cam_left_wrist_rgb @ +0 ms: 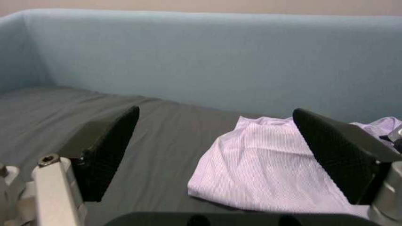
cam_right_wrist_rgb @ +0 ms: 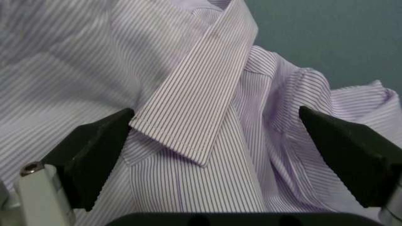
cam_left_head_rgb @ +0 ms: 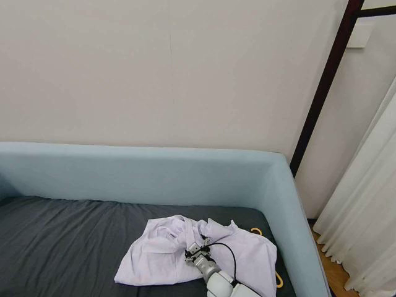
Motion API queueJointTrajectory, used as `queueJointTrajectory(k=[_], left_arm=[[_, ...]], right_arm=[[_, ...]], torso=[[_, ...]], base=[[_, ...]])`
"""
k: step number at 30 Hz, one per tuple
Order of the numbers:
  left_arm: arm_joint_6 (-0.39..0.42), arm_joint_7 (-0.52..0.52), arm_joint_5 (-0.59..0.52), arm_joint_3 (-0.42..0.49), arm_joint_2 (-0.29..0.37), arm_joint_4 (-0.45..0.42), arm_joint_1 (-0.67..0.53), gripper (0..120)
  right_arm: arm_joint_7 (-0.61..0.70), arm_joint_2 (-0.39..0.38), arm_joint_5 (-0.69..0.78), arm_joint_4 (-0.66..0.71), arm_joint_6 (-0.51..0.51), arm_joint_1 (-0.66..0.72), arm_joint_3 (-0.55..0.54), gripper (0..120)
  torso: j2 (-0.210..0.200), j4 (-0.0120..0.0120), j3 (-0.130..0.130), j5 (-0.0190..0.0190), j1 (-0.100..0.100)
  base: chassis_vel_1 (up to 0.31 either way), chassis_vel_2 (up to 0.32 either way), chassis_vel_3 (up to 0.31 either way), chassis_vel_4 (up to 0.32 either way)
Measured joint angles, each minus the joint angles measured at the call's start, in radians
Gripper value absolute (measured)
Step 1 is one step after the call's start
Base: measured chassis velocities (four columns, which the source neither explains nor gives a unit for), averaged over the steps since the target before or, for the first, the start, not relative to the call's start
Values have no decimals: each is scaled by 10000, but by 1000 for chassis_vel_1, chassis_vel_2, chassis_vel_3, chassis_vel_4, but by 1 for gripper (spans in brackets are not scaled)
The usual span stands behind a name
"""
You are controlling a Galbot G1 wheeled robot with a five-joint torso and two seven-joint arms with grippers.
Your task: Pick up the clothes from the sofa and hang them on the clothes hanger.
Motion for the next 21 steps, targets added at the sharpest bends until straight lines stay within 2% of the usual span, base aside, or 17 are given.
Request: queueJointTrajectory(k=[3,10,21], left_arm=[[-4,3,-4,59,16,14,-75,96],[-10,12,-27,101,40,38,-137,96],[-40,46,-52,167,47,79,-254,96]], right_arm=[[451,-331,15,649,-422,-266,-117,100],[834,-494,-373,979,-627,-467,-83,98],[912,-115,-858,322,-599,-333,97,59]], torso=[[0,-2,-1,0,0],[0,0,0,1,-1],[0,0,0,1,-1]], base=[[0,0,0,0],[0,0,0,0],[0,0,0,0]])
